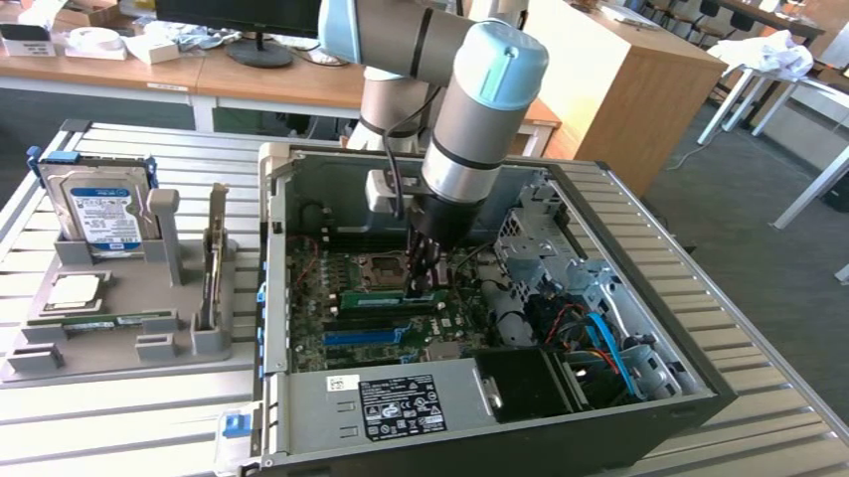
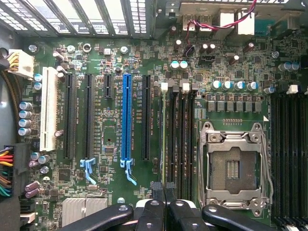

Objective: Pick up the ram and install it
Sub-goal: 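Insert the ram into the slot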

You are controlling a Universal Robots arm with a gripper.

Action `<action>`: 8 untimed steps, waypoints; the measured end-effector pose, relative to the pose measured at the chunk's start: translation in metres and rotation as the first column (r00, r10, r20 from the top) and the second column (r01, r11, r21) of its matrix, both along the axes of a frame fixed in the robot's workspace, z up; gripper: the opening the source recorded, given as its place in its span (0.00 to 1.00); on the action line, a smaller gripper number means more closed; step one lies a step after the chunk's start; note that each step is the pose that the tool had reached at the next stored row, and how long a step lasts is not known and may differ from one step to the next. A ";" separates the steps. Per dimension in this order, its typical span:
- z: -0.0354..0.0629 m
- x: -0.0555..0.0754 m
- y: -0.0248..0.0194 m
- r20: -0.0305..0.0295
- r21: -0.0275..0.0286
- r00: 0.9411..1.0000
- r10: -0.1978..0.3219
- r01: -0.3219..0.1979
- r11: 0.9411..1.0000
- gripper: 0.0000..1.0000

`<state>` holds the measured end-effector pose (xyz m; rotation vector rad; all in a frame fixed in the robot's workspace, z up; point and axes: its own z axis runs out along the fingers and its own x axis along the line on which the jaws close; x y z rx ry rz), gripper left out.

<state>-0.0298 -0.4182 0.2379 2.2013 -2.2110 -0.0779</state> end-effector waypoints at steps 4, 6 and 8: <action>-0.0003 0.000 0.0002 0.000 0.000 1.000 0.000 0.000 1.000 0.11; -0.0003 0.000 0.0002 0.000 0.000 1.000 0.000 0.000 1.000 0.11; -0.0003 0.000 0.0002 0.000 0.000 1.000 0.000 0.000 1.000 0.11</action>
